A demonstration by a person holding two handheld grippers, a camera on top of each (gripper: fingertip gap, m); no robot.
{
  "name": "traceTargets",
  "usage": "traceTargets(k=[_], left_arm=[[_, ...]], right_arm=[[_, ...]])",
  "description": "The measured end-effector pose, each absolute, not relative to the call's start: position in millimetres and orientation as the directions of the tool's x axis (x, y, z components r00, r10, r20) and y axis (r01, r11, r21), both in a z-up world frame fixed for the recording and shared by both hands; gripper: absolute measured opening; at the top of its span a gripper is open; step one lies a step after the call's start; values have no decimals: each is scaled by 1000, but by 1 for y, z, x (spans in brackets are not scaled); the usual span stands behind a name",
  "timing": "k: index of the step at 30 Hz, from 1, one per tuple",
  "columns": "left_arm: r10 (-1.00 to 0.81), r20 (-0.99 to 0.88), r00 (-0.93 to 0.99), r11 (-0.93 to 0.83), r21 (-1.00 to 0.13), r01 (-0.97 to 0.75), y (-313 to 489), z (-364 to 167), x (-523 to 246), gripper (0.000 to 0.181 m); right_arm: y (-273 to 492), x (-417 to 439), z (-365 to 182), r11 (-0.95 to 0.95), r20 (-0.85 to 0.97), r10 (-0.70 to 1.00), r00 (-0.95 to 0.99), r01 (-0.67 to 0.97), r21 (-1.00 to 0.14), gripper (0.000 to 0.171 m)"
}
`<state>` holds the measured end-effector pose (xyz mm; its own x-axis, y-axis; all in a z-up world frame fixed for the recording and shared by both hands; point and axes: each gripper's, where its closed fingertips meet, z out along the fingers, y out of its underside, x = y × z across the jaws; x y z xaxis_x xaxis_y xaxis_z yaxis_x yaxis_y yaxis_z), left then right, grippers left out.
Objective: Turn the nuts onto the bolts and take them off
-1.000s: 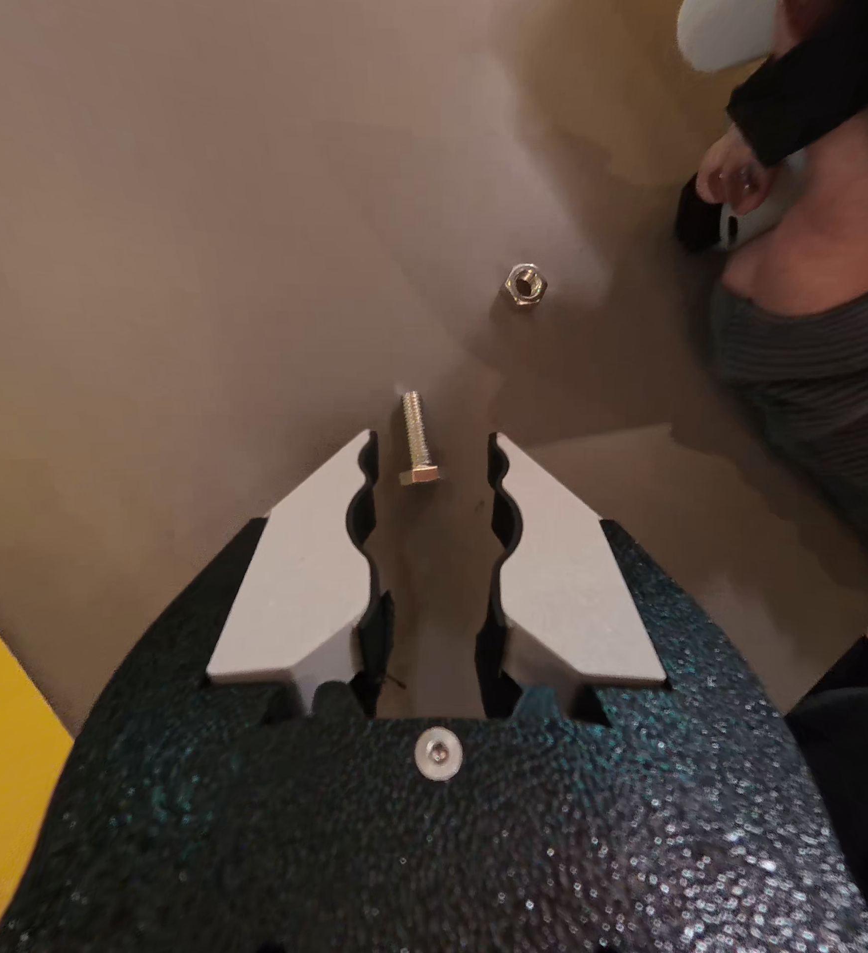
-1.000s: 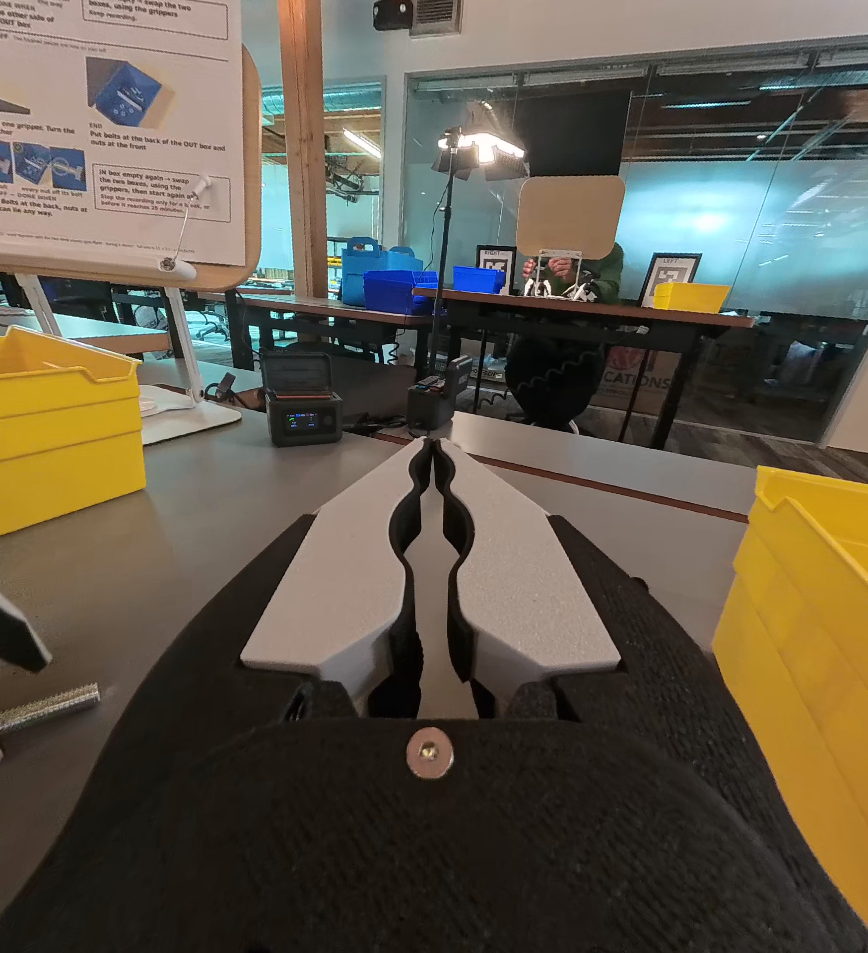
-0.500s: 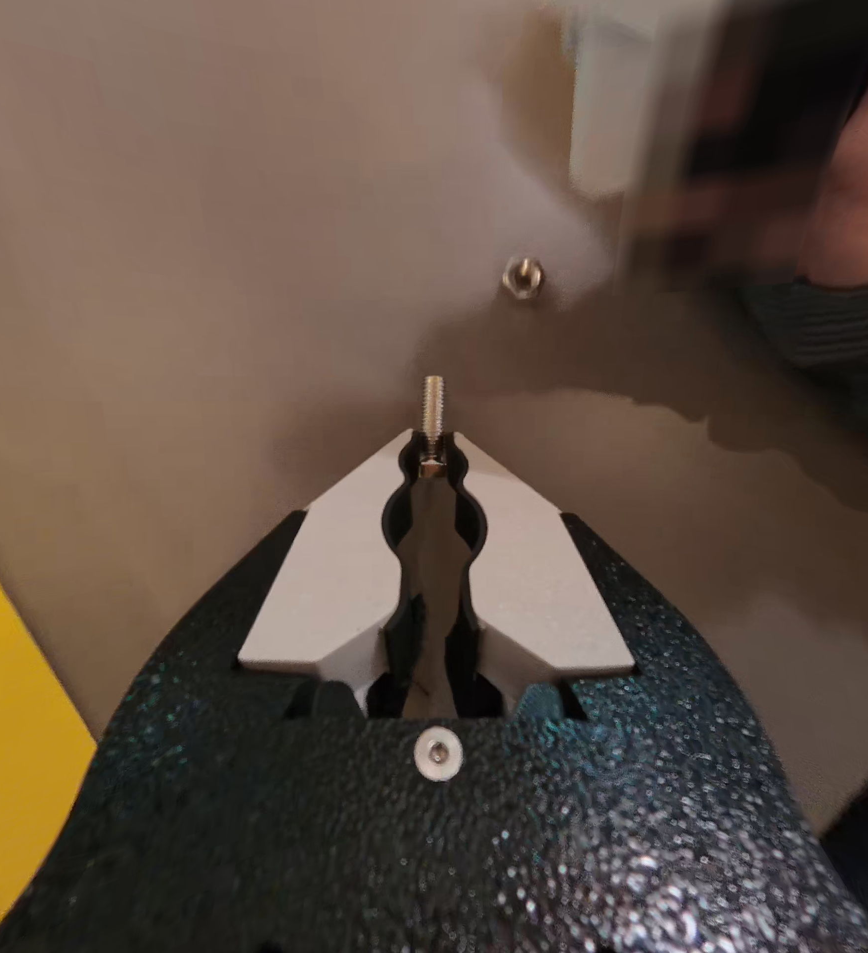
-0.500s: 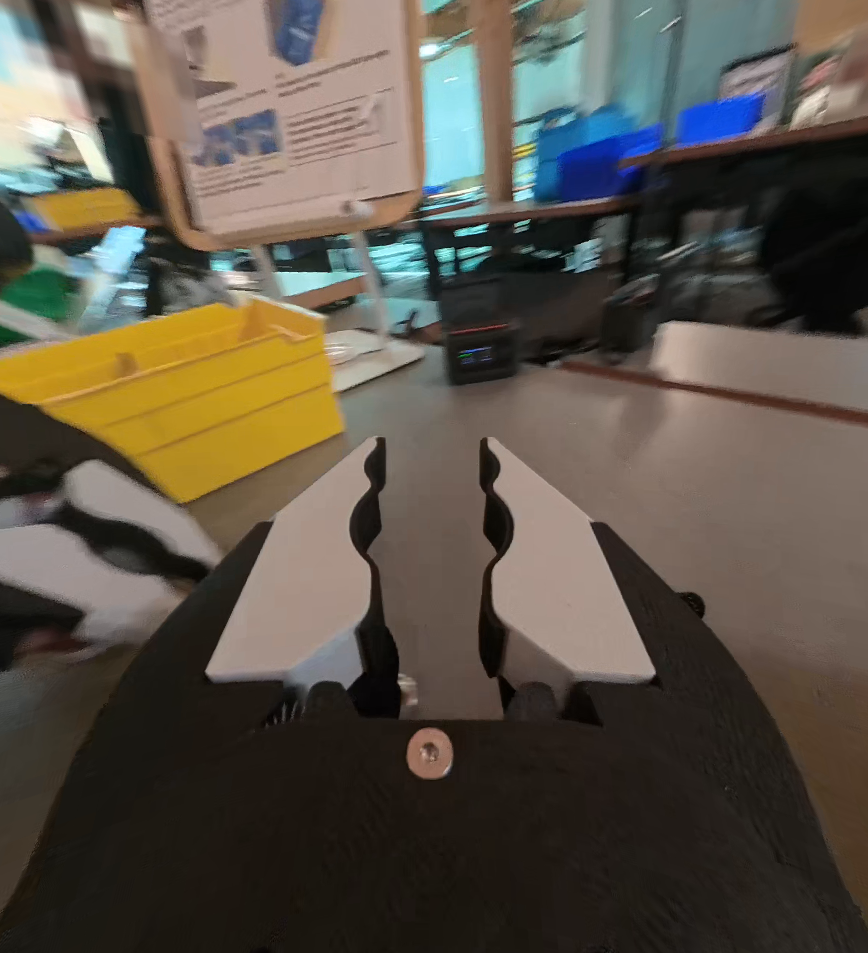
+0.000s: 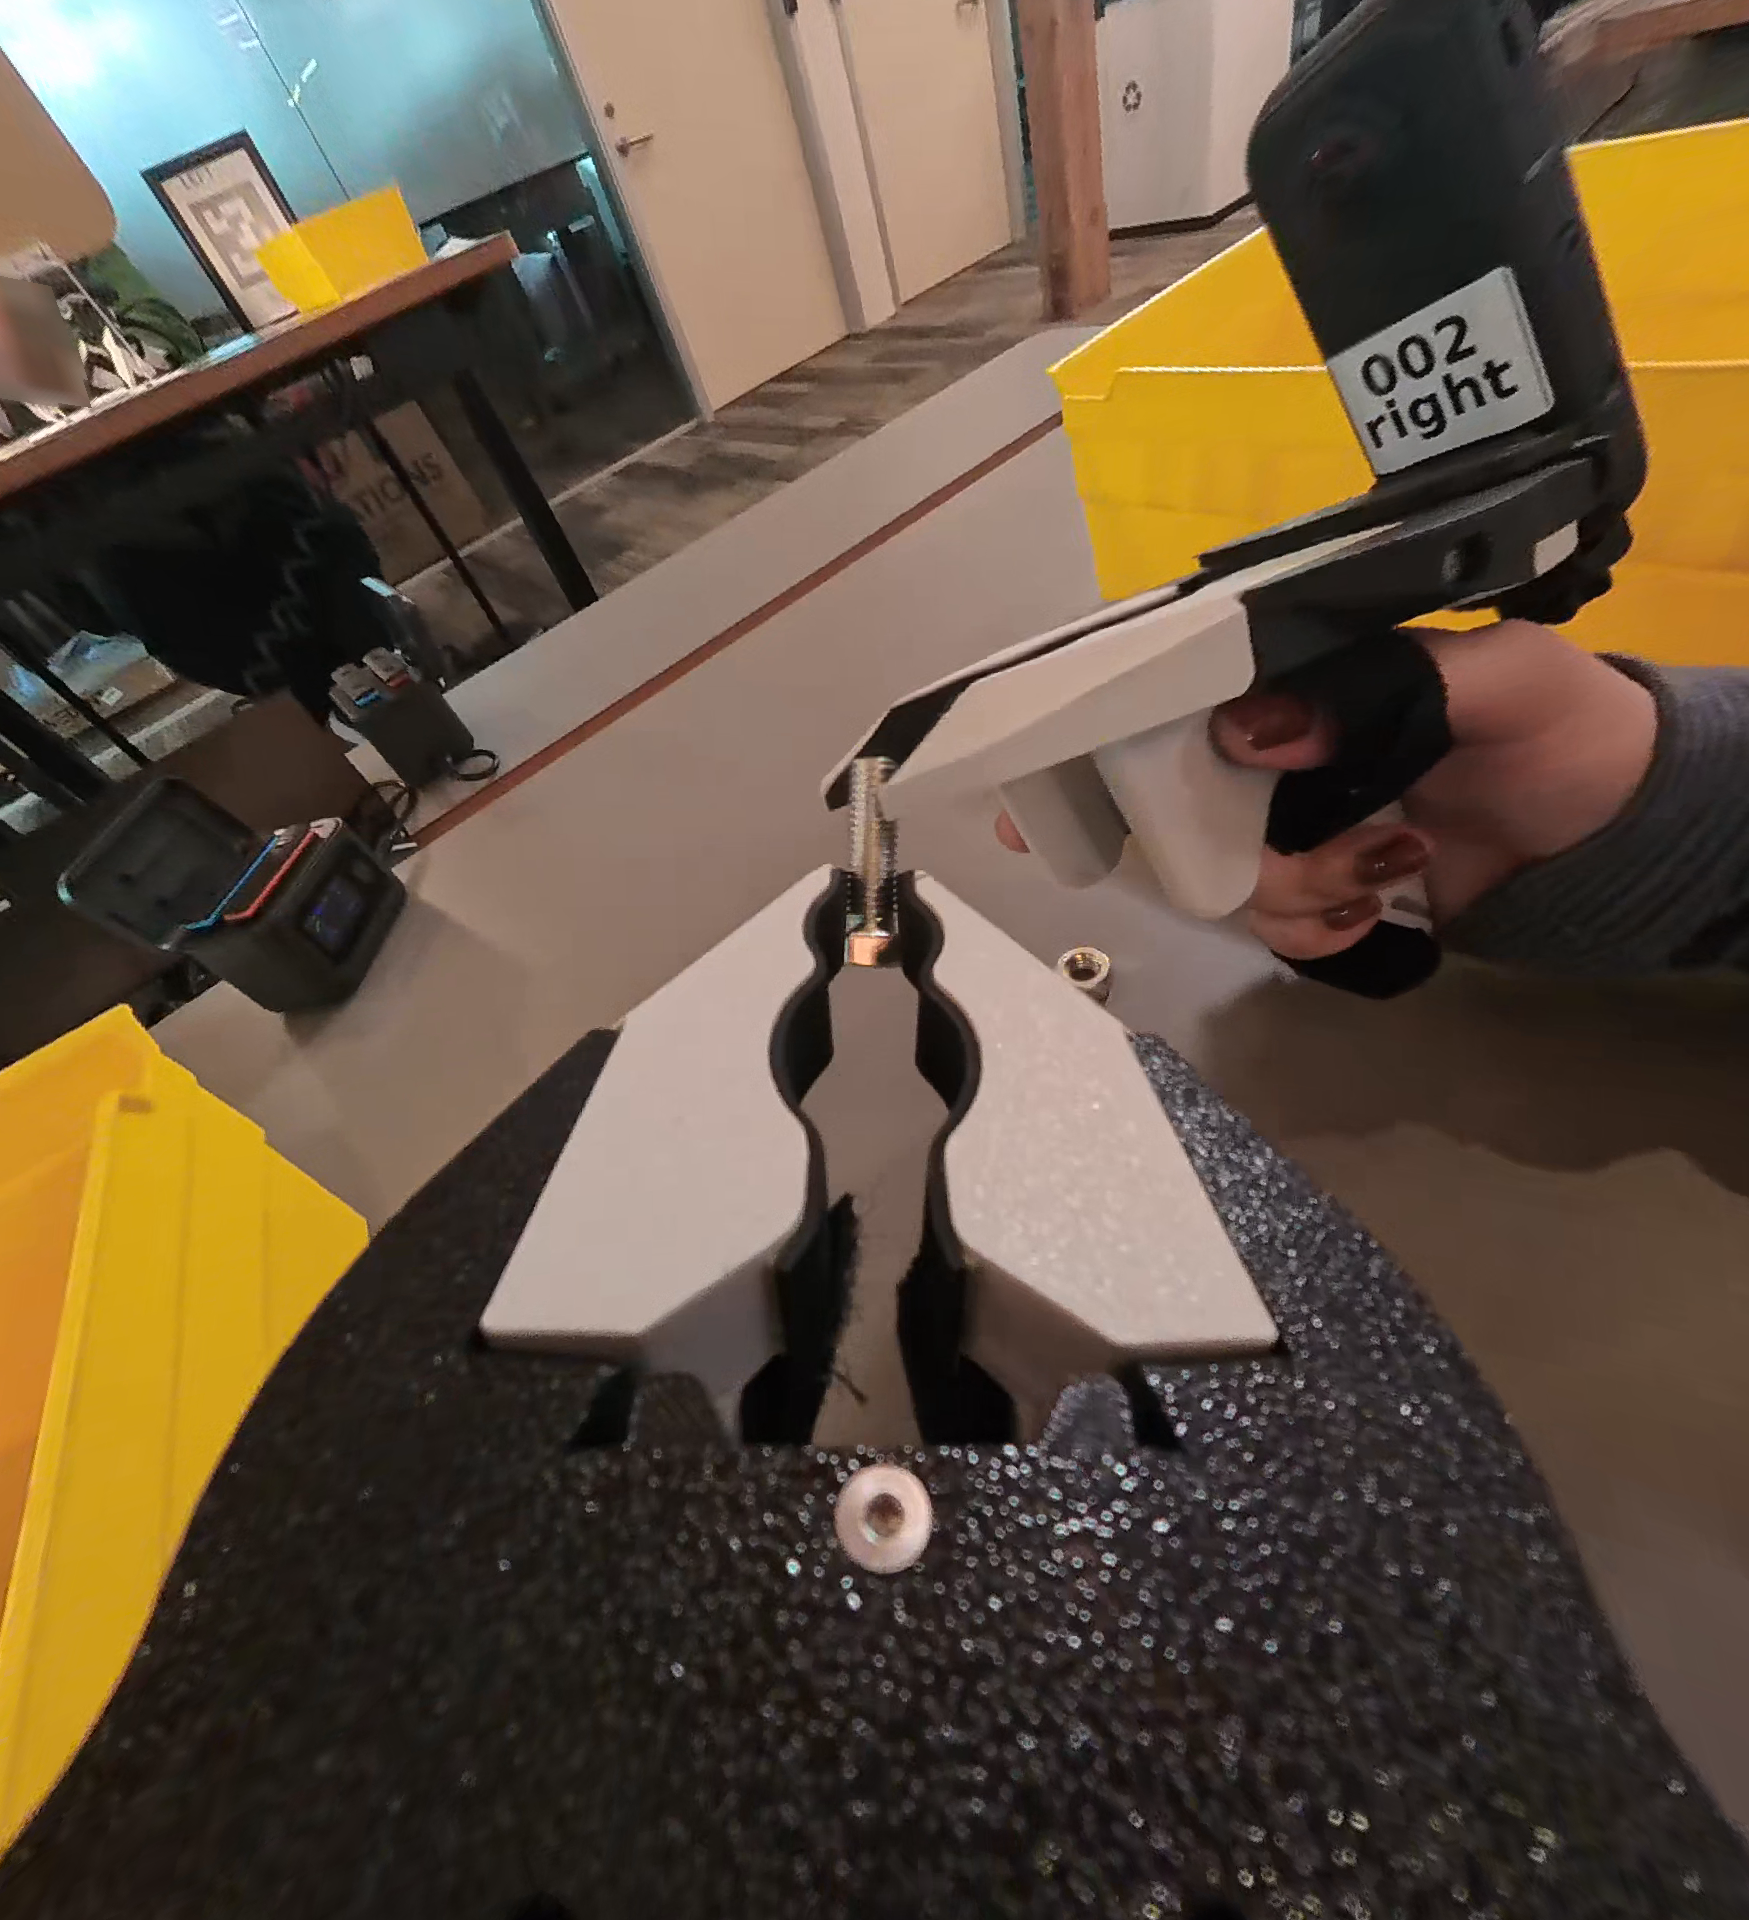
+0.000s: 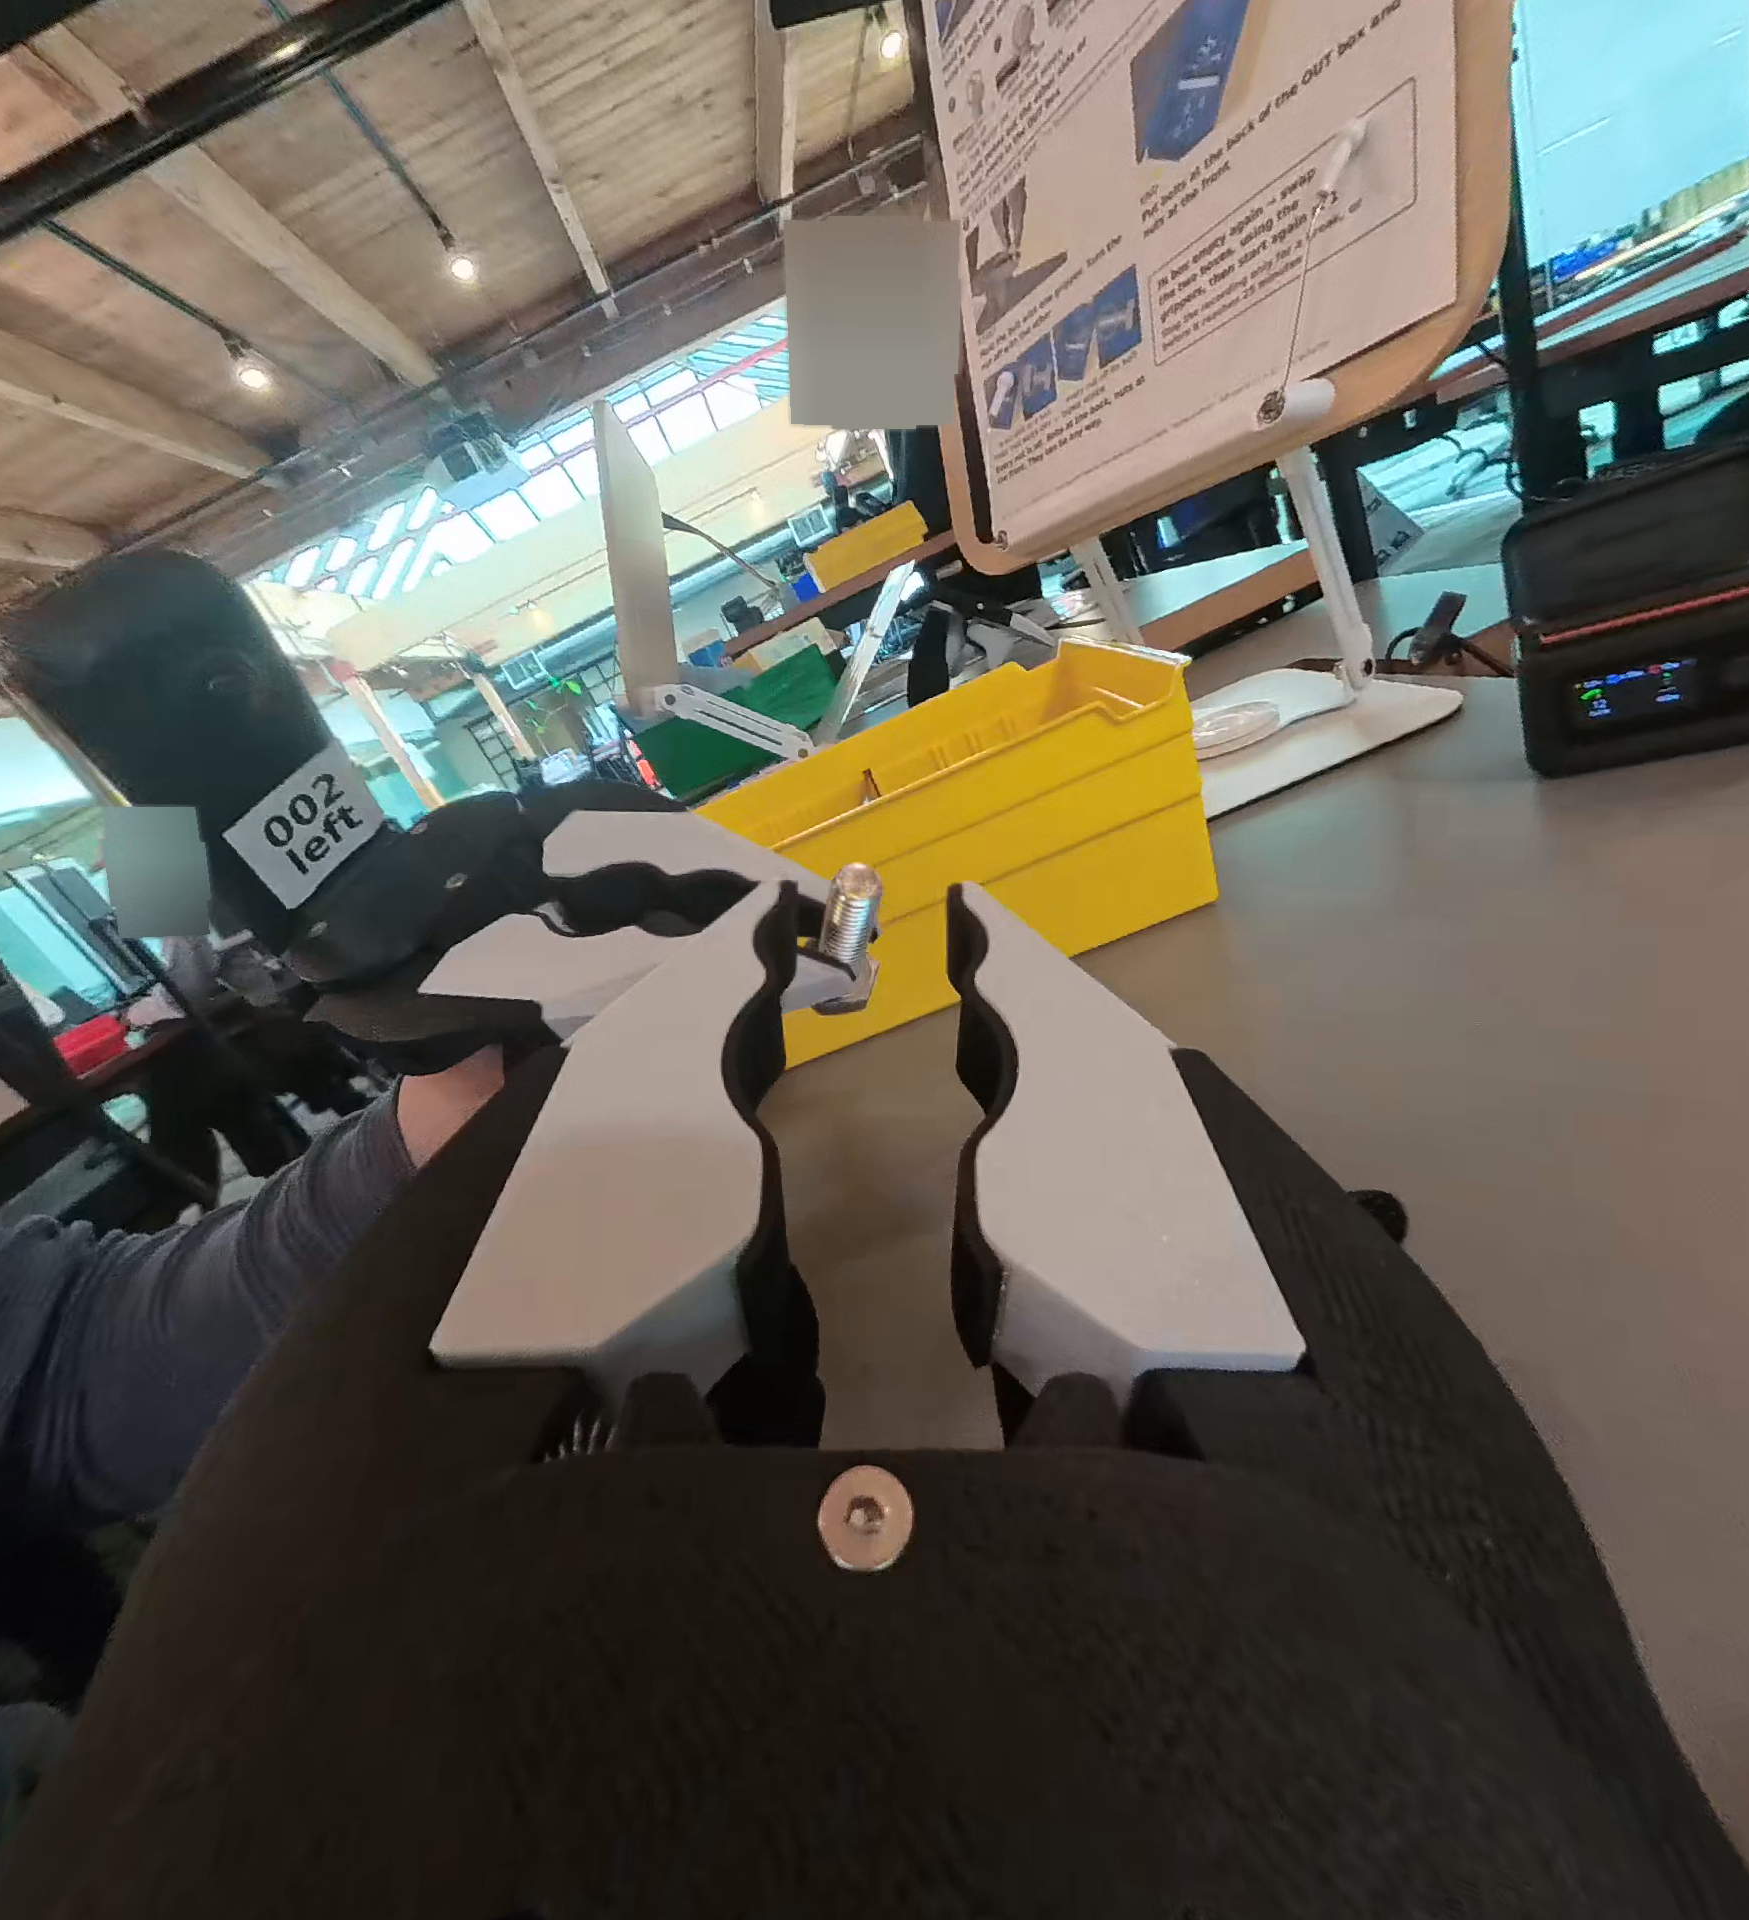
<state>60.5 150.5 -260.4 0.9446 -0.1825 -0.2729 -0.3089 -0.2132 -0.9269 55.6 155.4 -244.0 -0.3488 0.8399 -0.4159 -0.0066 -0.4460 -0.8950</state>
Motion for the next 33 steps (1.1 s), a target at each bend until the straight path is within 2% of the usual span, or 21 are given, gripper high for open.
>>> traceTargets(k=[5, 8, 9, 12, 16, 19, 23, 28, 33], left_arm=[[-185, -271, 945, -205, -929, -307, 150, -259, 64, 8], [-226, -197, 954, -213, -945, -246, 147, -260, 69, 8], [-264, -144, 954, -228, -951, -207, 145, -262, 73, 10], [-363, 49, 931, -288, -956, -62, 134, -268, 86, 34], [-395, 124, 910, -277, -961, 11, 123, -269, 88, 37], [-430, 131, 893, -281, -960, 6, 117, -272, 92, 32], [-562, 224, 796, -328, -944, 35, 106, -272, 113, 24], [-606, 268, 749, -360, -932, 42, 99, -273, 119, 19], [-673, 327, 663, -364, -927, 87, 89, -264, 129, 23]], right_arm=[[150, 59, -240, -464, -420, 812, -405, -12, -886, 8], [145, 61, -240, -377, -342, 845, -411, -5, -926, 8], [143, 63, -242, -327, -299, 860, -413, 3, -945, 8], [133, 70, -244, -225, -211, 864, -458, 26, -974, 8], [121, 79, -240, -206, -187, 822, -538, 25, -978, 7], [111, 83, -241, -184, -171, 790, -589, 38, -982, 7], [98, 93, -237, -198, -177, 719, -672, 45, -979, 8], [93, 99, -232, -226, -188, 674, -714, 43, -973, 7], [88, 108, -226, -253, -197, 620, -759, 44, -966, 7]])
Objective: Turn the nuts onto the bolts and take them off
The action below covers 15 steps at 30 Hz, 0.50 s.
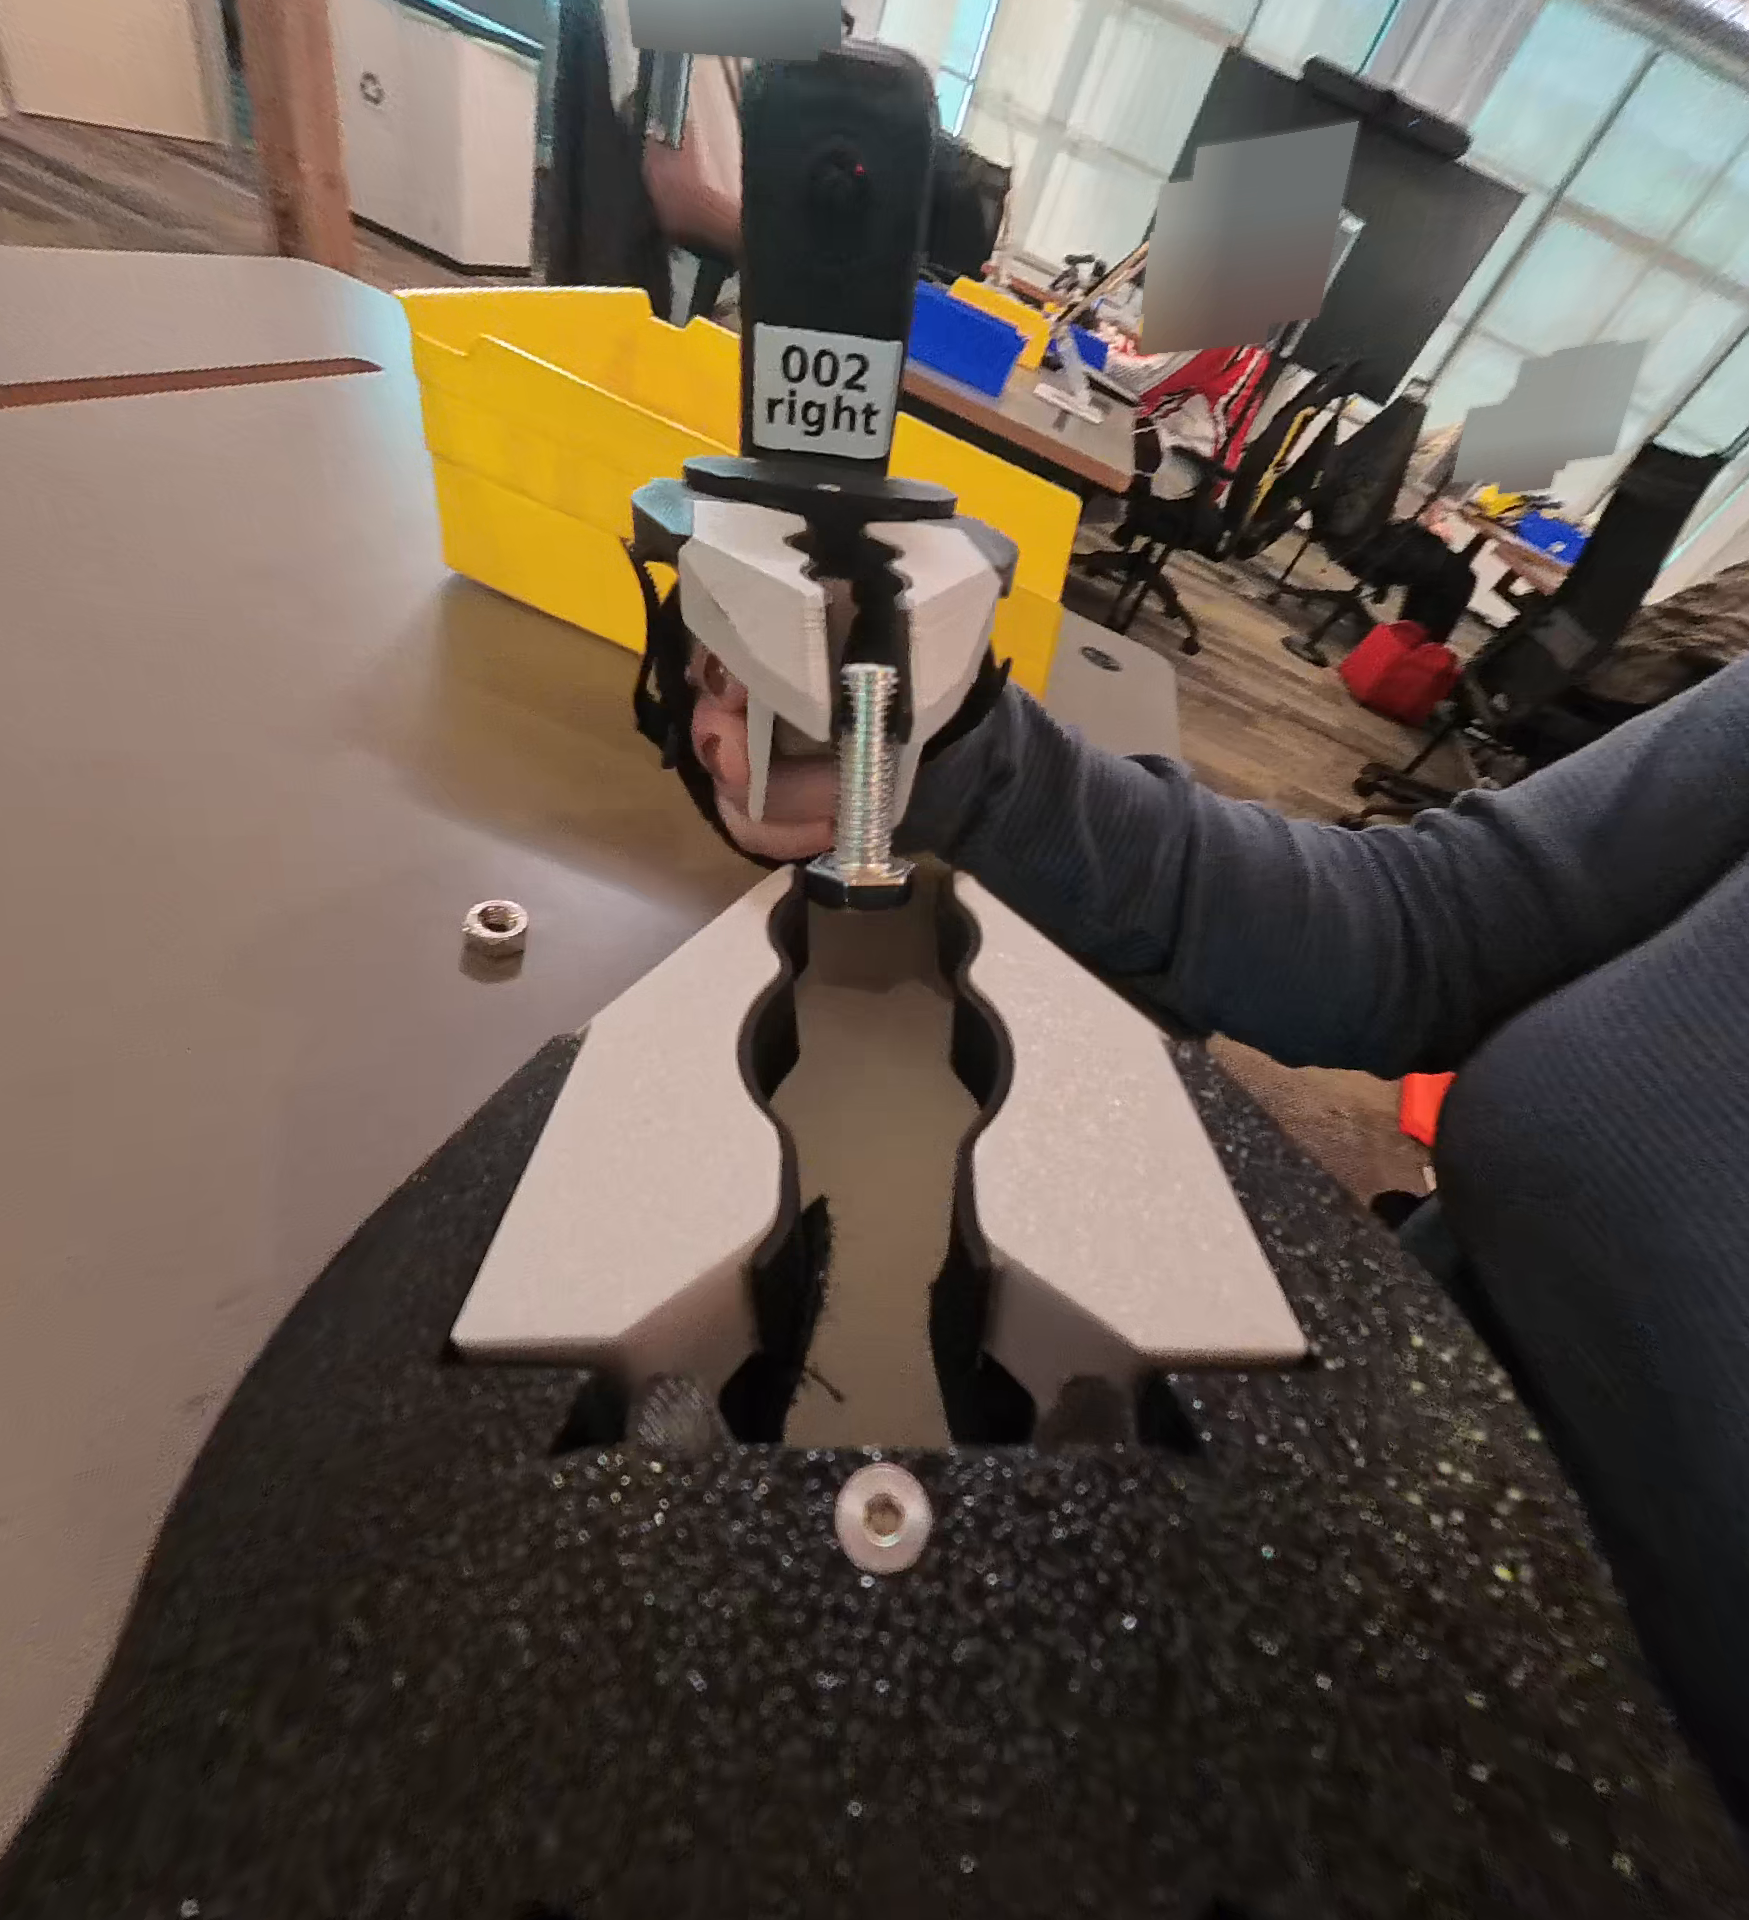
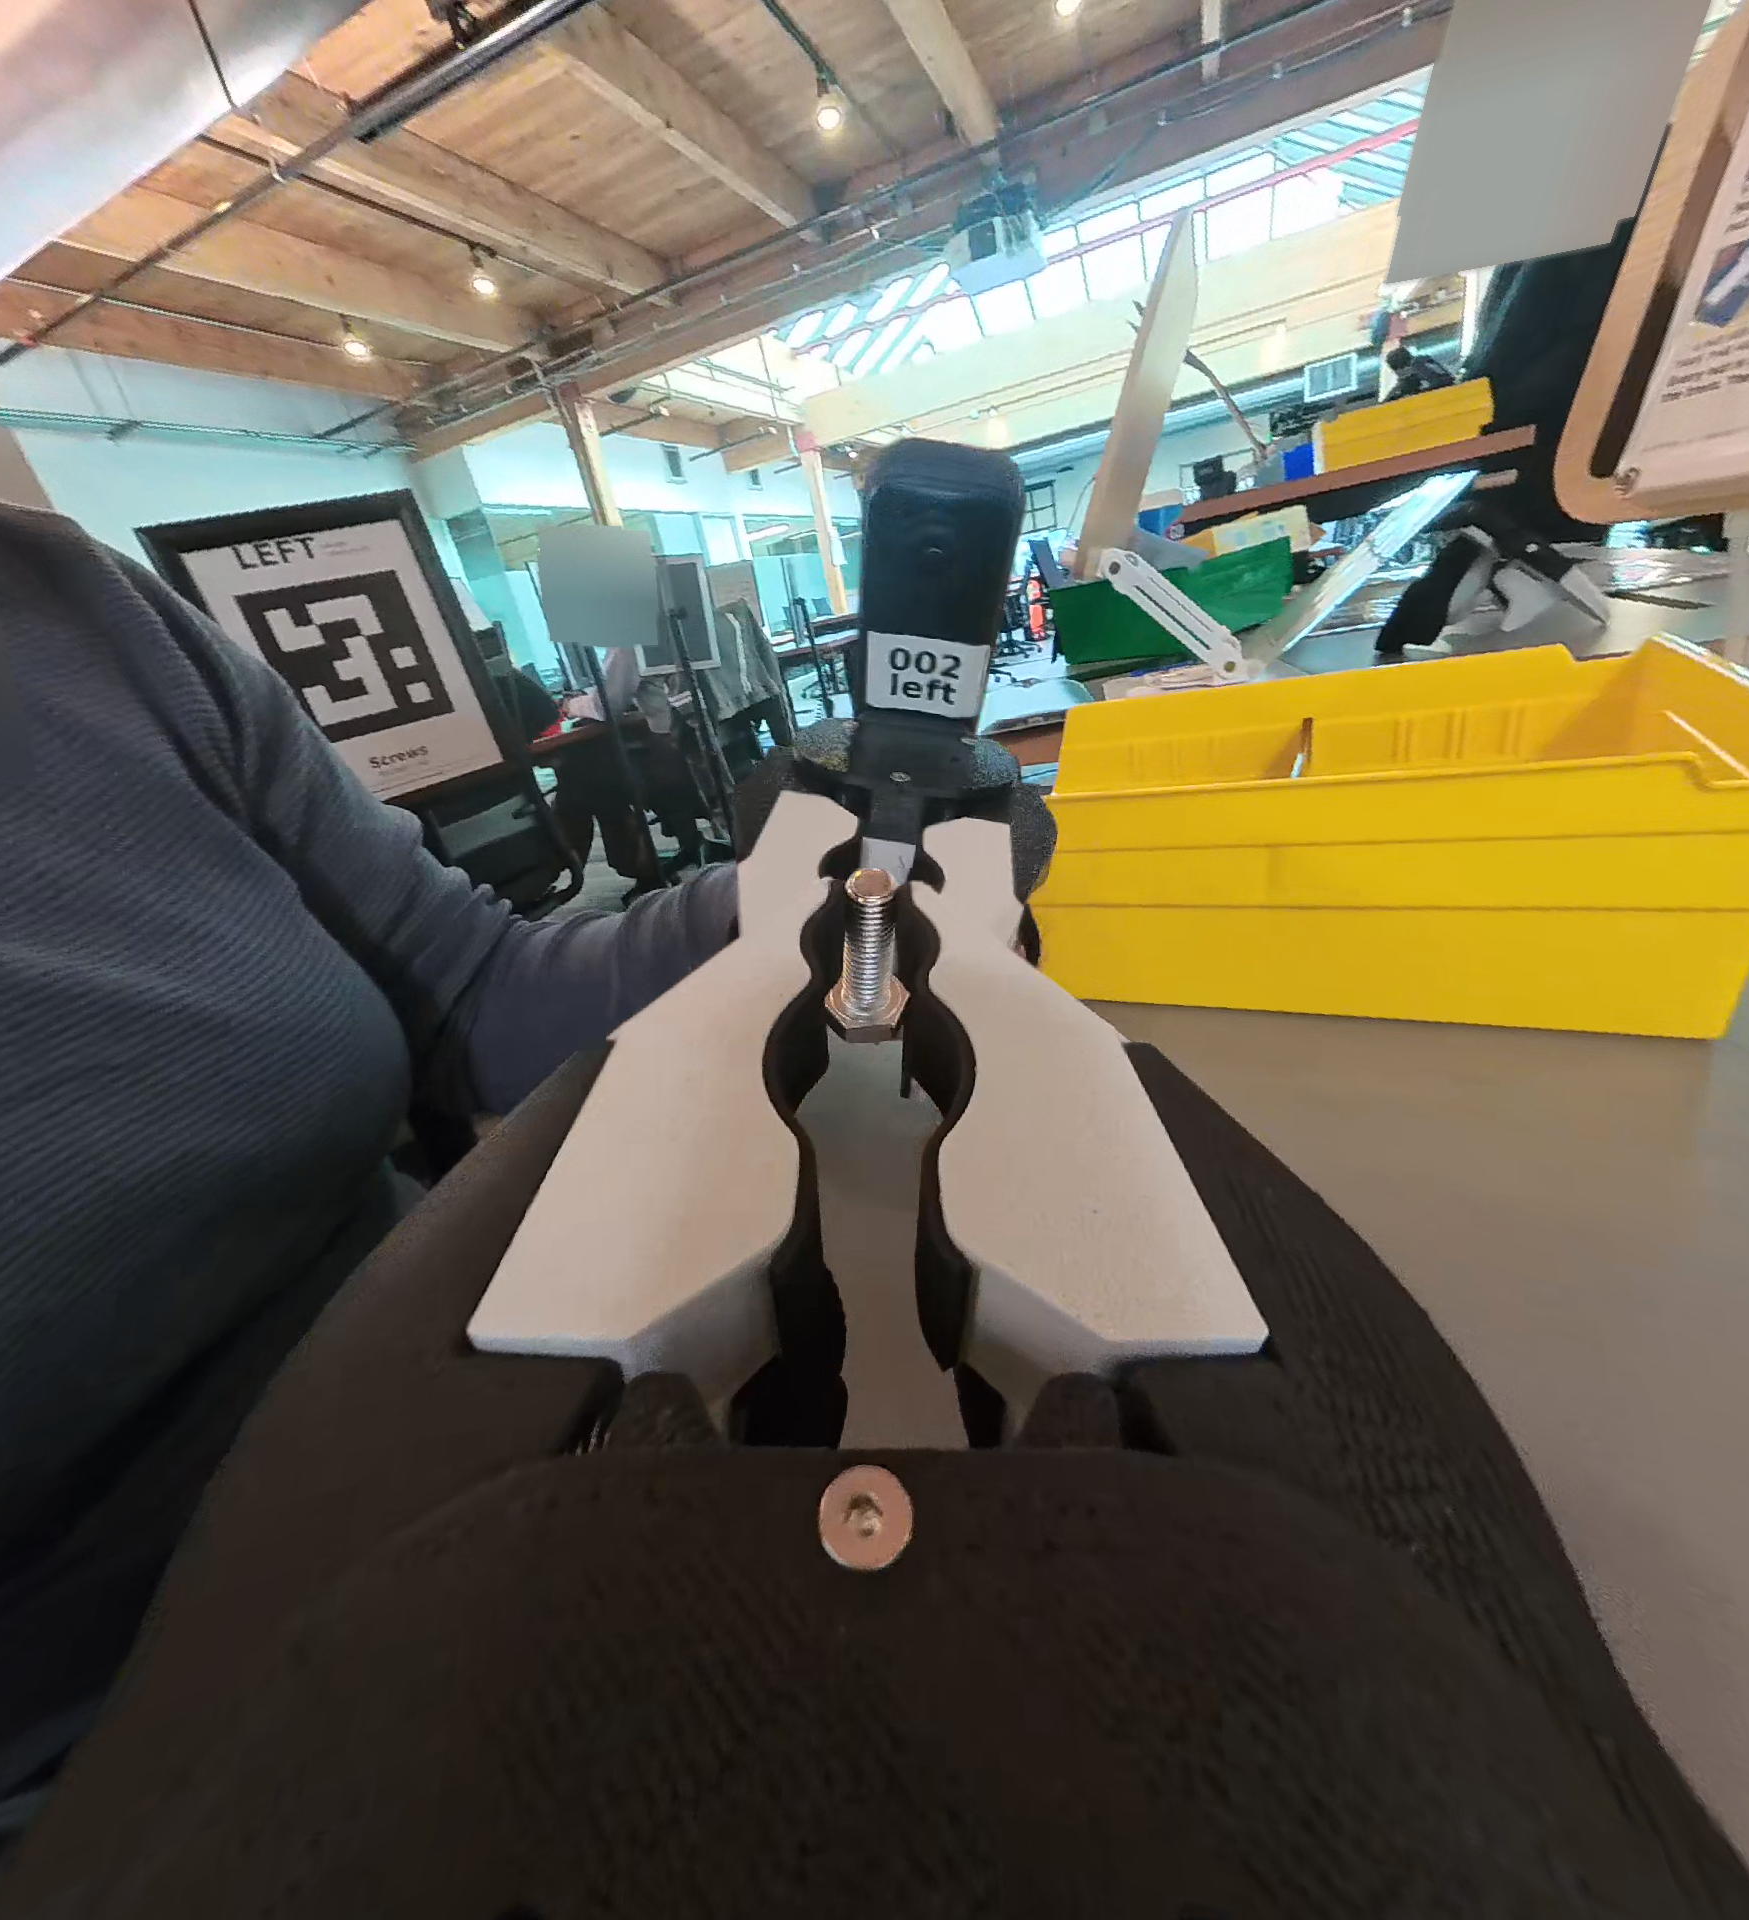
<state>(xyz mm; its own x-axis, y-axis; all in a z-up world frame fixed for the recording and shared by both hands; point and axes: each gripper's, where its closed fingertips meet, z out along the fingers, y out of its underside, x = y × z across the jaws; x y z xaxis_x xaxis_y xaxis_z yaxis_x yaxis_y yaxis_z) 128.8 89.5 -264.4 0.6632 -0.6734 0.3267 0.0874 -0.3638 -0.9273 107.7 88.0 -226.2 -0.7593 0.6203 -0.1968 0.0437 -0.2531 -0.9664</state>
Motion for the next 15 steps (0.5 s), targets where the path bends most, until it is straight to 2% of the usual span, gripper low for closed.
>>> traceTargets(k=[11, 14, 15], left_arm=[[-711, 350, 610, -357, -927, 115, 84, -258, 134, 17], [-690, 327, 646, -295, -942, 162, 94, -249, 125, 17], [-663, 314, 680, -265, -947, 179, 100, -247, 119, 17]], right_arm=[[81, 113, -224, -264, -205, 571, -795, 59, -963, 7], [94, 107, -217, -285, -185, 647, -740, -10, -958, 8], [104, 103, -213, -298, -187, 694, -696, -40, -954, 14]])
